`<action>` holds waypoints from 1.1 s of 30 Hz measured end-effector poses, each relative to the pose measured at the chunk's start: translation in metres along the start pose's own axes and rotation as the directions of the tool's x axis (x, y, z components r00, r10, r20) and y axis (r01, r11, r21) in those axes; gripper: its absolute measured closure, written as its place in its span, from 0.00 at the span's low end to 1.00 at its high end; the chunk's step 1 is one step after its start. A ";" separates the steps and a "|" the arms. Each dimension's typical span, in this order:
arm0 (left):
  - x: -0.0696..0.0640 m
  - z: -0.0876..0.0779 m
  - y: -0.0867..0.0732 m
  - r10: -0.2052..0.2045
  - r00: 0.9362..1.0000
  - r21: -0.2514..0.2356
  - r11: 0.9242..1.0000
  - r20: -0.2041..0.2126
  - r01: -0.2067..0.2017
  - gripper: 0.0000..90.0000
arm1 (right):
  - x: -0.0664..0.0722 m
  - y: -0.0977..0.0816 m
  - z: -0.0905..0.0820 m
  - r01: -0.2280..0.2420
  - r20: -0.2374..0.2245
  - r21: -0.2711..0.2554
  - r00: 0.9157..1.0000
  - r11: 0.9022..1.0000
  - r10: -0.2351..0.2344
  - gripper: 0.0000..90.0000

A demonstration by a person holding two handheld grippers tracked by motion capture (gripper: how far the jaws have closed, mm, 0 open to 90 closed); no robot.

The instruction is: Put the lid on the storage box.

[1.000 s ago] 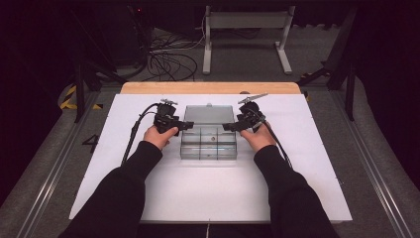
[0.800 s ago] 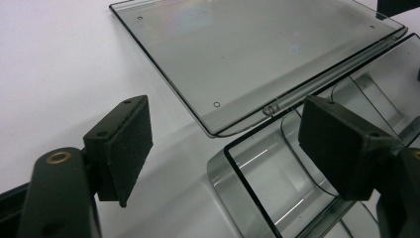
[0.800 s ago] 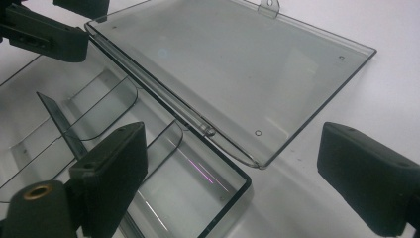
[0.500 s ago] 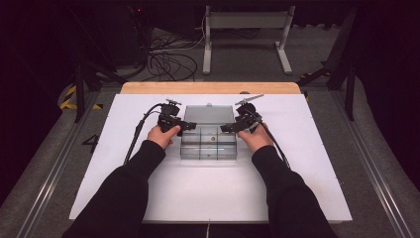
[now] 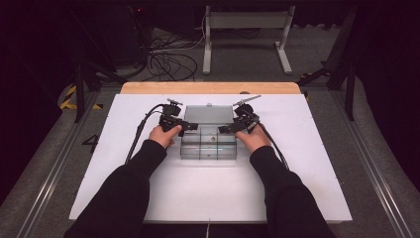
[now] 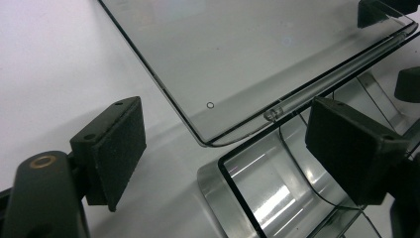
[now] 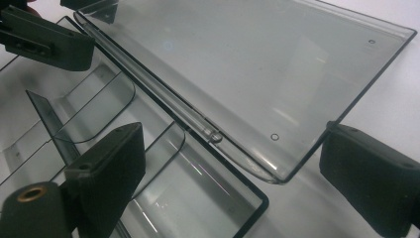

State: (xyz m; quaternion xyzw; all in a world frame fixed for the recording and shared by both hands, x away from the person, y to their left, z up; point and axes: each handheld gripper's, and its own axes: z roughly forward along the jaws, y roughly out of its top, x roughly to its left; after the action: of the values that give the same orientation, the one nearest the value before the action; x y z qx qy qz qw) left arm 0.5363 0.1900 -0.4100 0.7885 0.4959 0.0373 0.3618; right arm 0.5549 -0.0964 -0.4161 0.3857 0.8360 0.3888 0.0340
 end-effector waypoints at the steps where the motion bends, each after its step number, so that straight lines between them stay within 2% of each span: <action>1: 0.000 0.000 0.000 -0.001 1.000 0.001 1.000 0.002 0.001 0.18 | 0.000 0.000 0.001 -0.001 -0.001 0.001 1.000 1.000 0.001 0.12; 5: 0.000 0.000 0.000 -0.006 1.000 0.003 1.000 0.007 0.006 0.20 | 0.001 0.000 0.002 0.001 -0.003 0.002 1.000 1.000 -0.001 0.12; 7: 0.000 -0.001 0.001 0.004 1.000 0.004 1.000 0.007 -0.004 0.21 | 0.001 0.000 0.002 0.000 -0.004 0.001 1.000 1.000 0.000 0.11; 12: 0.000 -0.001 0.001 -0.007 0.999 0.011 1.000 0.051 0.006 0.28 | 0.000 0.000 0.002 0.000 -0.008 -0.002 1.000 1.000 0.000 0.11; 21: -0.003 0.003 0.001 -0.006 0.998 0.031 0.999 0.061 0.005 0.29 | 0.001 0.000 0.002 0.001 -0.007 -0.002 1.000 1.000 -0.001 0.11; 27: -0.003 0.001 0.001 -0.016 0.998 0.012 1.000 0.066 0.015 0.29 | 0.000 0.001 0.001 0.002 -0.008 -0.009 1.000 1.000 -0.002 0.10; 33: -0.004 -0.002 0.002 -0.003 0.998 -0.003 1.000 0.064 0.003 0.29 | 0.001 0.002 -0.003 0.005 -0.005 -0.032 1.000 0.999 -0.005 0.10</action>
State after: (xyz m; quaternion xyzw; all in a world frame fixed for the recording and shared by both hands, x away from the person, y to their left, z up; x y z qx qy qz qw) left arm 0.5355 0.1875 -0.4065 0.7880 0.4852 0.0124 0.3788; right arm 0.5546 -0.0962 -0.4123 0.3819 0.8308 0.4031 0.0388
